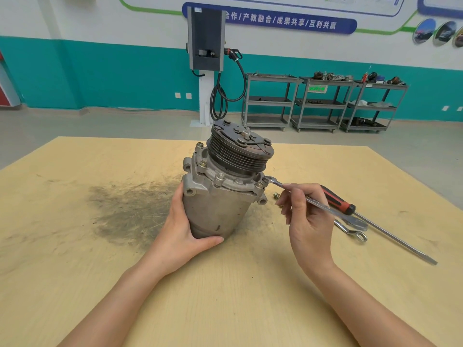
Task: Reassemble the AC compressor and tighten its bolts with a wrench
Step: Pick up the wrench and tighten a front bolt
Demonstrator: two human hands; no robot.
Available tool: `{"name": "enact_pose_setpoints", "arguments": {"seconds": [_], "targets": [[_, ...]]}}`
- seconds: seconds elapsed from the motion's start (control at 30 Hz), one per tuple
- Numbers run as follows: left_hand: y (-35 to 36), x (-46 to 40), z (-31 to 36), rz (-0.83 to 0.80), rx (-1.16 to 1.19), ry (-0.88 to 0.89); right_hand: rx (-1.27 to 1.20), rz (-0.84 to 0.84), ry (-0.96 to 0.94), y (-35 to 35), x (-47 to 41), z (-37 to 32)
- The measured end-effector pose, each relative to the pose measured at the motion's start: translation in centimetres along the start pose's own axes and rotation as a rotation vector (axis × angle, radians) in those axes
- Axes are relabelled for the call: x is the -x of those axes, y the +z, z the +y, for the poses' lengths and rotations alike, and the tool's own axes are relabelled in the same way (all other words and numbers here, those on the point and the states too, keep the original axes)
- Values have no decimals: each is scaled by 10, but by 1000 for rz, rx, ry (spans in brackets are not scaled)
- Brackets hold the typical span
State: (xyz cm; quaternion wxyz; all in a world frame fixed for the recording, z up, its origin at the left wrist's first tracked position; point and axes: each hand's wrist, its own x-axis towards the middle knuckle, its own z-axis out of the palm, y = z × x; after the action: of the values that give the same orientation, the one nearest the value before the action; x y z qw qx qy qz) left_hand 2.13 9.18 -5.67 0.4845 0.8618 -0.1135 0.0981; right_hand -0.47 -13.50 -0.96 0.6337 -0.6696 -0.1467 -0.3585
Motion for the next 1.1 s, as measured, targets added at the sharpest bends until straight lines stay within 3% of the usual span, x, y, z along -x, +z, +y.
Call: {"name": "enact_pose_setpoints", "arguments": {"seconds": [0.17, 0.33, 0.7, 1.1], "targets": [[-1, 0, 1, -6, 1, -6, -109, 19, 32, -2, -10, -7], [-1, 0, 1, -8, 3, -10, -351, -16, 219, -3, -13, -4], [0, 0, 1, -13, 36, -8, -456, -114, 335, -6, -20, -2], [0, 0, -2, -9, 20, 2, -272, -69, 129, 1, -5, -6]]}}
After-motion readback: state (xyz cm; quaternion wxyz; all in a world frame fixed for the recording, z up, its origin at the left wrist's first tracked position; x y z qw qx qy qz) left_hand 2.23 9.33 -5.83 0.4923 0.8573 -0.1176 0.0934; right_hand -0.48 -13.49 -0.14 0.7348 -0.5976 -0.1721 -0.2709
